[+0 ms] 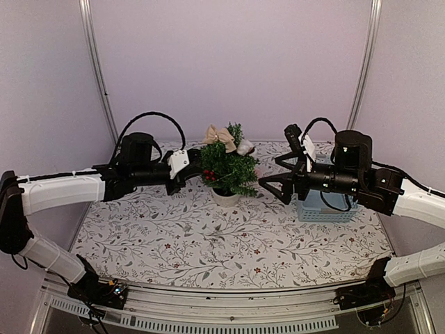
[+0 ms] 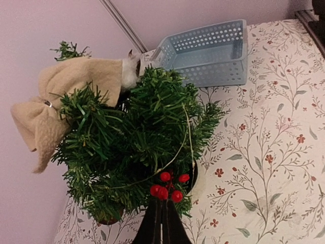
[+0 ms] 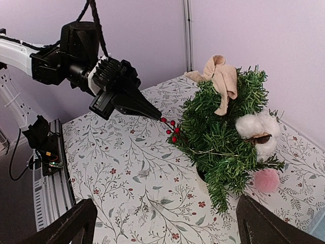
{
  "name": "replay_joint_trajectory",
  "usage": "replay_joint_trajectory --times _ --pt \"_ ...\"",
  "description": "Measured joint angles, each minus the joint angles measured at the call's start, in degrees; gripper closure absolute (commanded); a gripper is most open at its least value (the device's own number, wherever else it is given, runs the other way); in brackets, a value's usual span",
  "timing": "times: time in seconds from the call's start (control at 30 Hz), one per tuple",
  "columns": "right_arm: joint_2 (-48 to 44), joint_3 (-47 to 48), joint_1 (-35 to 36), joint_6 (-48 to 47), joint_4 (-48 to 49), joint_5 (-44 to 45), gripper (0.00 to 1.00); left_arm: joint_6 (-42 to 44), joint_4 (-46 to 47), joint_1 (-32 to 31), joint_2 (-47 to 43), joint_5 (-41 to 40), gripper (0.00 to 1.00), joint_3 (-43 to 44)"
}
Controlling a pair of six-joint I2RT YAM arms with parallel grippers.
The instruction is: Decorate the small christmas tree
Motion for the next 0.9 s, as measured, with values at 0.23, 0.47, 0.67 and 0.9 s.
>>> replay_joint_trajectory --times 0.23,0.47,0.67,0.9 --pt "0.0 0.0 0.0 0.0 0.0 0.0 0.01 -1.3 1.6 -2.2 0.0 -5.0 1.00 -0.9" --pt "0.0 0.0 0.0 0.0 0.0 0.0 0.01 -2.1 3.6 -2.8 3.5 -7.5 1.00 -0.7" --pt "0.0 0.0 0.0 0.0 0.0 0.0 0.01 -2.6 3.6 -2.9 7.9 -8.3 1.00 0.5" --pt "0.0 0.0 0.0 0.0 0.0 0.0 0.01 -3.0 4.0 -3.4 9.8 -8.7 1.00 2.0"
